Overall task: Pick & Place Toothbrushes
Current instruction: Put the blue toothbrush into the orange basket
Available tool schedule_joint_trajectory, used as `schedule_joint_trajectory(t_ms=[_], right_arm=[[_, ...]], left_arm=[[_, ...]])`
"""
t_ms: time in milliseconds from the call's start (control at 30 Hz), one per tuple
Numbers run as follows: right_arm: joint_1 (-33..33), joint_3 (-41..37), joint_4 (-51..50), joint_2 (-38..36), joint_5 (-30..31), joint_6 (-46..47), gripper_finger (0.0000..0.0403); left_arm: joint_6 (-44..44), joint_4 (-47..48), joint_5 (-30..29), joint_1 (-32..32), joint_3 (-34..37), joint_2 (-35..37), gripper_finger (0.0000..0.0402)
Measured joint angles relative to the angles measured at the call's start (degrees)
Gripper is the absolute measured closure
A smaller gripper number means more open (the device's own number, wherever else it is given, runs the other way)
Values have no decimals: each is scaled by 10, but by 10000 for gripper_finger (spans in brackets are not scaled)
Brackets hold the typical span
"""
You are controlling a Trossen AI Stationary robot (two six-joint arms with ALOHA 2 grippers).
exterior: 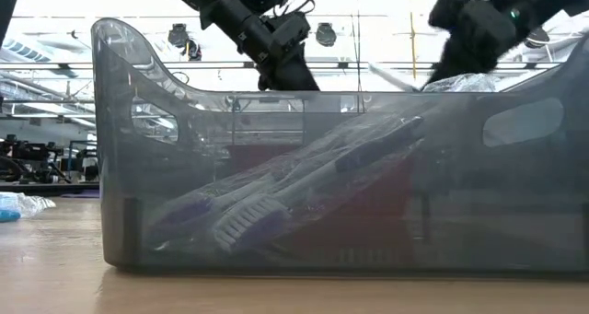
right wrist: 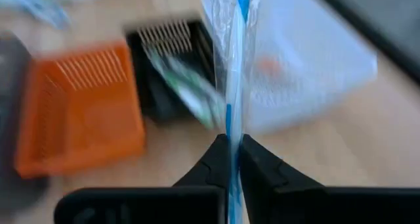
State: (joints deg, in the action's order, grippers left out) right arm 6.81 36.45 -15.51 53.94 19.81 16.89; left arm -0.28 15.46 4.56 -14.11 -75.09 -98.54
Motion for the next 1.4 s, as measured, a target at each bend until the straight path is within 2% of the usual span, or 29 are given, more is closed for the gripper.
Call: schedule_joint_trajectory(t_ms=[300, 400, 600, 900, 1100, 1233, 1300, 1400], right_arm=[[-1, 0, 201, -3, 44, -126, 395], [-1, -8, 289, -3, 44, -169, 395], [-1, -37, 465, 12, 42, -232, 395], [-10, -39, 602, 61, 40, -266, 395], [-13, -39, 656, 80, 24, -281, 395], [-13, -39, 660, 81, 24, -282, 395], [-13, -39, 661, 81, 24, -283, 395], [-13, -39, 664, 81, 24, -283, 395]], left_arm=[[6, -127, 137, 1, 0, 0, 222], [6, -165, 164, 6, 0, 0, 222], [17, -241, 165, 23, 0, 0, 222], [30, -322, 152, 48, 0, 0, 222], [35, -325, 87, 60, 0, 0, 222], [41, -325, 84, 63, 0, 0, 224], [41, -325, 84, 64, 0, 0, 236], [42, -326, 84, 64, 0, 0, 277]])
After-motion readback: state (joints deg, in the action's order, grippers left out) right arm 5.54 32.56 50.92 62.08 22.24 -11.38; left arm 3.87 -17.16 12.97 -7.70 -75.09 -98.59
